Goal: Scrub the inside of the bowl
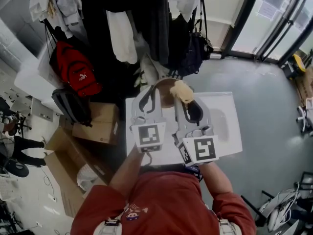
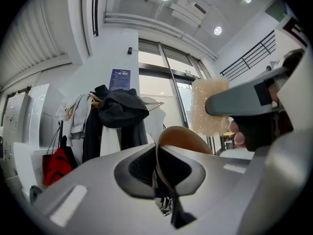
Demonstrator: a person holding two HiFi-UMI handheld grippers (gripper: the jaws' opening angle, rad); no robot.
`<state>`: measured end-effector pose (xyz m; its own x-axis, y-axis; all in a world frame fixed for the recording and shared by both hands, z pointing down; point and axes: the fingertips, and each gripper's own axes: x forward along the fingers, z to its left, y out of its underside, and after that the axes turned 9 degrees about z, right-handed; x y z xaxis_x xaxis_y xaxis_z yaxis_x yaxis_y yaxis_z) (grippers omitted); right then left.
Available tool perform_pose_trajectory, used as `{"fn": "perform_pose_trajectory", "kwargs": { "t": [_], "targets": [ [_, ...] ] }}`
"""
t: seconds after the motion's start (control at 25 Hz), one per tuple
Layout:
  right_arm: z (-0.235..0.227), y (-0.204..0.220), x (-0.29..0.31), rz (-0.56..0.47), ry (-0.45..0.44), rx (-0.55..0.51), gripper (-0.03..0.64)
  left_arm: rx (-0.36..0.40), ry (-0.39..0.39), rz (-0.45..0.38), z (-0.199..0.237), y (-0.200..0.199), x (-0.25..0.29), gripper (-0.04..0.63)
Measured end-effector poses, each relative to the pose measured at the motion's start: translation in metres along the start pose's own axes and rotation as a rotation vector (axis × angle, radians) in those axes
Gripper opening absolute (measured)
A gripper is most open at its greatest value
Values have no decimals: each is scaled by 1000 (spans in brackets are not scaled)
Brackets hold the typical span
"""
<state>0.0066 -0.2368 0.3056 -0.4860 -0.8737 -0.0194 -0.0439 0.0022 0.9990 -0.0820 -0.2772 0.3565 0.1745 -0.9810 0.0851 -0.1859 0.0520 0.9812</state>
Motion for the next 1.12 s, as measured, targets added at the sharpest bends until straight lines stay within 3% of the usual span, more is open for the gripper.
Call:
{"fn": "perform_pose_trajectory", "kwargs": {
  "t": [0.24,0.32,0.52,1.12],
  "targets": [
    [-16,-18,-33,-230,217,-76,77,-24,8,17,-1,6,-1,23],
    [-20,-18,-42,-262,253,-85,77,-34,10,16,-2,6,1,23],
    [-31,-13,-48,-259,280,-107,77,-19,14,37,-3,12,4,23],
    [-51,1,-54,-220,326,-108,77,-95,25,172,-10,67,29,23]
  ]
}}
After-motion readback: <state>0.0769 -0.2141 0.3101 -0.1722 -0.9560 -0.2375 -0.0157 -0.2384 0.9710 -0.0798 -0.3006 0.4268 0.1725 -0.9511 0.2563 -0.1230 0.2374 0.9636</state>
